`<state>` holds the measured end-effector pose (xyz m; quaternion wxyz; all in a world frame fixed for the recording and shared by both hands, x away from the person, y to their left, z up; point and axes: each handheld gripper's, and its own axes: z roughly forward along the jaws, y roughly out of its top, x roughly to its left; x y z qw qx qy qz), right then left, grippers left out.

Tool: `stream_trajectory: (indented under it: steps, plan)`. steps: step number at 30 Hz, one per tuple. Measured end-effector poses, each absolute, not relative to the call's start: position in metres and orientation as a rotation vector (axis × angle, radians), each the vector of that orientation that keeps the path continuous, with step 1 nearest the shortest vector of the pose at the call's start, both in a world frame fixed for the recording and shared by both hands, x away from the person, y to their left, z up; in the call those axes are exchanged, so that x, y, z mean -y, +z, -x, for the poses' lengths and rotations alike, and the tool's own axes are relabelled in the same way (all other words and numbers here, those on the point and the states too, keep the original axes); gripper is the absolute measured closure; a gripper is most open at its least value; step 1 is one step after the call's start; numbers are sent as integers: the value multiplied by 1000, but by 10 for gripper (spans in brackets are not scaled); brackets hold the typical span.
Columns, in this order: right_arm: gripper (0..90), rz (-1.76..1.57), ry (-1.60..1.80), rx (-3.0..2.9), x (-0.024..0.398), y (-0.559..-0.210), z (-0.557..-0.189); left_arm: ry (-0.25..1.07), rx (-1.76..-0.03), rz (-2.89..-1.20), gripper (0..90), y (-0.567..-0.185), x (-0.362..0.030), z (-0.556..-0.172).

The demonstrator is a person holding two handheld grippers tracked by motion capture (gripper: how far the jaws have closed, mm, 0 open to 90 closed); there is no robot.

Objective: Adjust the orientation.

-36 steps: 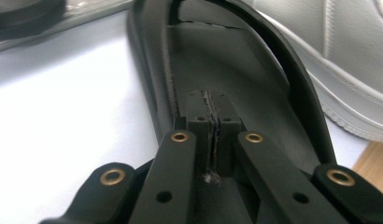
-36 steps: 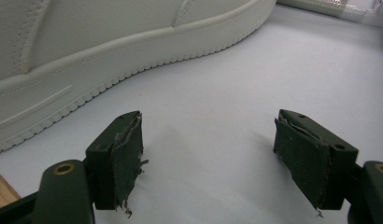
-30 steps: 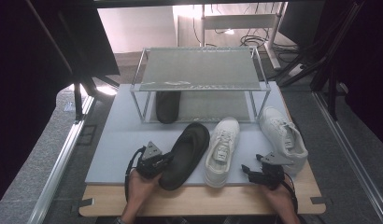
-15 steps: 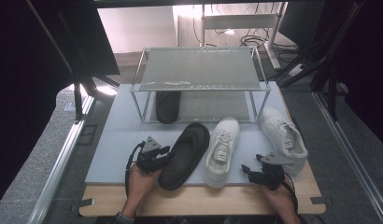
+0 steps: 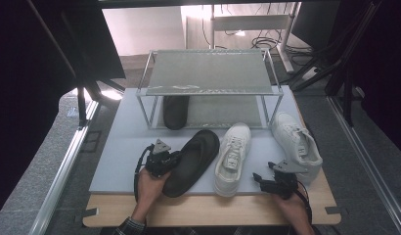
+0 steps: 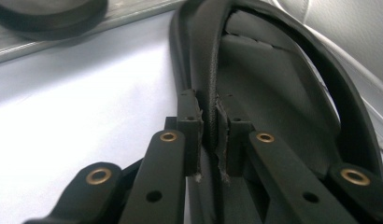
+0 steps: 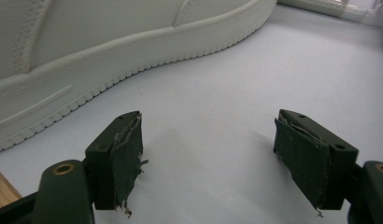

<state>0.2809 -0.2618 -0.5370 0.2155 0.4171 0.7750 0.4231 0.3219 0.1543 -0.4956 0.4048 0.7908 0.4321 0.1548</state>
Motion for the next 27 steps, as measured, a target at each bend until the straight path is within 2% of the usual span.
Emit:
stream_trajectory:
  steps: [14,27]
  plan:
    - [241,-1155,1170,-2149,262,-537,-281,461,-1109,-1927,831,-469,-163,-328]
    - [239,-1154,1168,-2151,261,-537,-281,523,-1152,-1870,828,-468,-151,-357]
